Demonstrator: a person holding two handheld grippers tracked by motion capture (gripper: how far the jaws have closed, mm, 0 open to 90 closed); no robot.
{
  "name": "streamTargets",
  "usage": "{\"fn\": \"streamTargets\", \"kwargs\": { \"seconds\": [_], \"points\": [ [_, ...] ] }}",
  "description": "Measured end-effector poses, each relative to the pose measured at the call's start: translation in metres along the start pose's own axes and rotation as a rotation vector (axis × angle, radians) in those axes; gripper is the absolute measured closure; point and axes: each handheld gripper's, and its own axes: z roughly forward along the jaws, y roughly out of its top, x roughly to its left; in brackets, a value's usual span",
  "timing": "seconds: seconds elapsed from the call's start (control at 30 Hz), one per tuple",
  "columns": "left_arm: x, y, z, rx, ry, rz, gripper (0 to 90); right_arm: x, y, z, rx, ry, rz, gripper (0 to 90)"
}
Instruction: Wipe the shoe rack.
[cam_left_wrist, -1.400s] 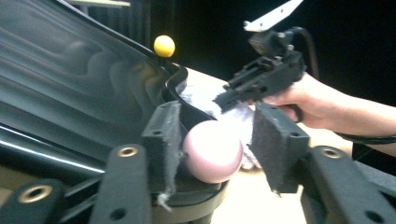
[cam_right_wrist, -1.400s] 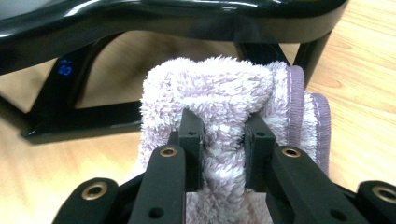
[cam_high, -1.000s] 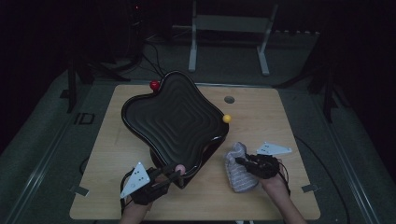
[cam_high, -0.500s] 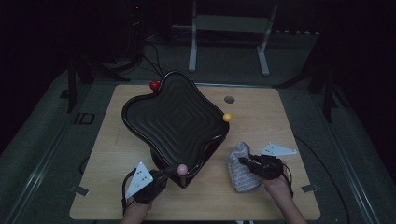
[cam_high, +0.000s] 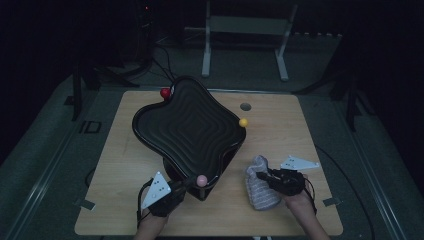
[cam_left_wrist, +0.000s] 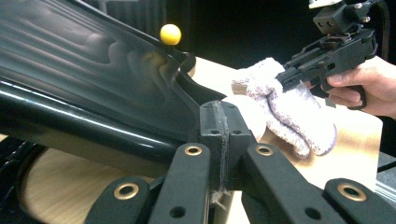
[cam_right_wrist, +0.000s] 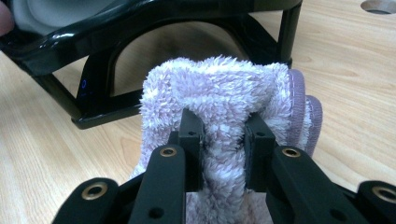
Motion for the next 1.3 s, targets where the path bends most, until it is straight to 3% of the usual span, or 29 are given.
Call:
{"fn": "streamTargets", "kwargs": {
  "seconds": [0.63, 1.03, 1.13, 1.3],
  "points": [
    [-0.012, 0.009, 0.035, 0.008, -0.032, 0.002, 89.9, -0.008, -0.011, -0.011, -0.005, -0.021, 0.027, 74.1],
    [-0.025, 0.016, 0.069, 0.045, -0.045, 0.025, 89.8, -0.011, -0.014, -0.010, -0.003, -0.023, 0.036, 74.1],
    [-0.029, 0.017, 0.079, 0.052, -0.039, 0.035, 89.8, -0.011, -0.014, -0.011, -0.003, -0.025, 0.035, 74.1],
    [-0.028, 0.022, 0.080, 0.034, -0.007, 0.044, 89.8, -0.012, -0.015, -0.012, -0.006, -0.027, 0.037, 74.1]
  ]
}}
